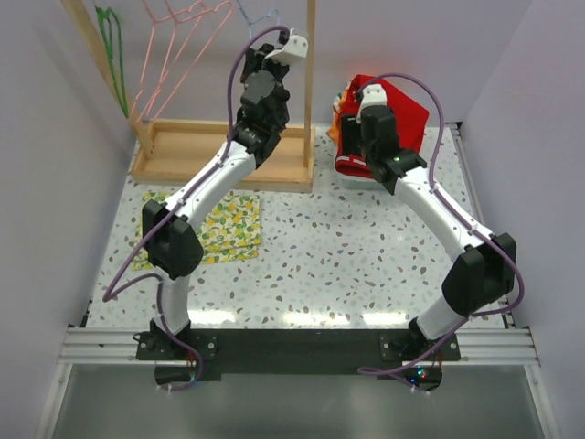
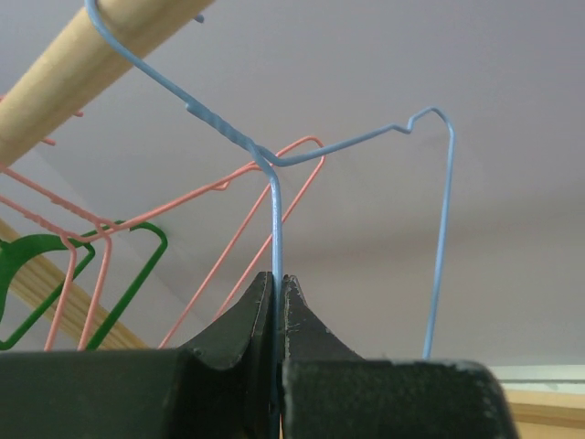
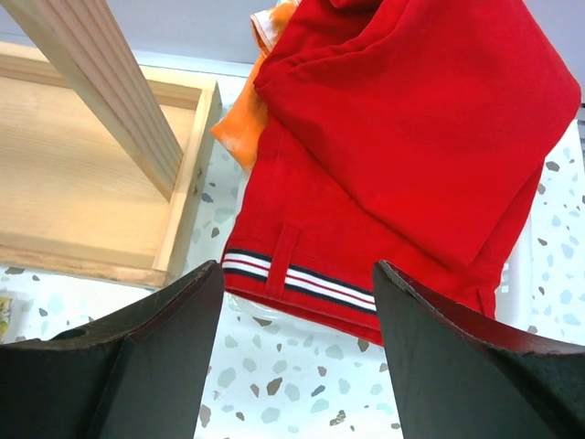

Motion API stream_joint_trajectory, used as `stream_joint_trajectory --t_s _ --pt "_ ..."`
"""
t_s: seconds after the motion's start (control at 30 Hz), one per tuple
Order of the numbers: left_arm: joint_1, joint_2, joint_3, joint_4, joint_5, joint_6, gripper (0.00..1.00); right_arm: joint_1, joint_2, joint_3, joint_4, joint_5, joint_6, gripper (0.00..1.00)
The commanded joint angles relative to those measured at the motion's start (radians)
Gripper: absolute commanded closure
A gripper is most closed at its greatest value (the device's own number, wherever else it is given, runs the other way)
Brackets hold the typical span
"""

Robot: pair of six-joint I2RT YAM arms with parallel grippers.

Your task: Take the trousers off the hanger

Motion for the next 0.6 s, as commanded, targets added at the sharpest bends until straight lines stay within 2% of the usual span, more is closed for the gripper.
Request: stream_joint_trajectory --t_s 0.0,0.2,0.23,0.3,0.33,0.4,0.47,0.5,0.53,0.57 --pt "0.007 0.005 0.005 -0.007 0.011 -0.070 1.00 0.001 -0.010 -0.013 0.030 -0.007 -0.002 0.30" --pt "0.001 -0.047 -0.048 -0.052 -0.044 -0.112 1.00 0.001 0.008 0.006 0.024 -0.013 0.005 0.29" --pt "-0.003 -0.066 -0.085 -0.053 -0.048 -0.119 0.97 0.001 0.011 0.010 0.021 -0.011 0.007 0.28" --pt "-0.004 -0.124 -0.125 -0.069 -0.042 -0.150 0.82 0.001 0.014 0.012 0.018 -0.013 0.010 0.27" --pt "-0.010 -0.144 -0.171 -0.079 -0.042 -0.164 0.64 0.001 0.014 0.012 0.016 -0.013 0.011 0.27" --pt "-0.012 -0.201 -0.214 -0.099 -0.044 -0.211 0.46 0.002 0.014 0.012 0.010 -0.016 0.016 0.27" --pt "-0.018 -0.259 -0.286 -0.113 -0.061 -0.254 0.23 0.001 0.014 0.010 0.004 -0.017 0.022 0.27" --pt "-0.018 -0.276 -0.305 -0.128 -0.062 -0.269 0.16 0.001 0.013 0.007 0.005 -0.020 0.028 0.27" --pt "-0.019 -0.293 -0.338 -0.159 -0.064 -0.311 0.05 0.001 0.008 0.001 0.004 -0.019 0.030 0.27" --pt "-0.018 -0.333 -0.361 -0.165 -0.059 -0.325 0.01 0.001 0.004 -0.002 0.005 -0.017 0.034 0.26"
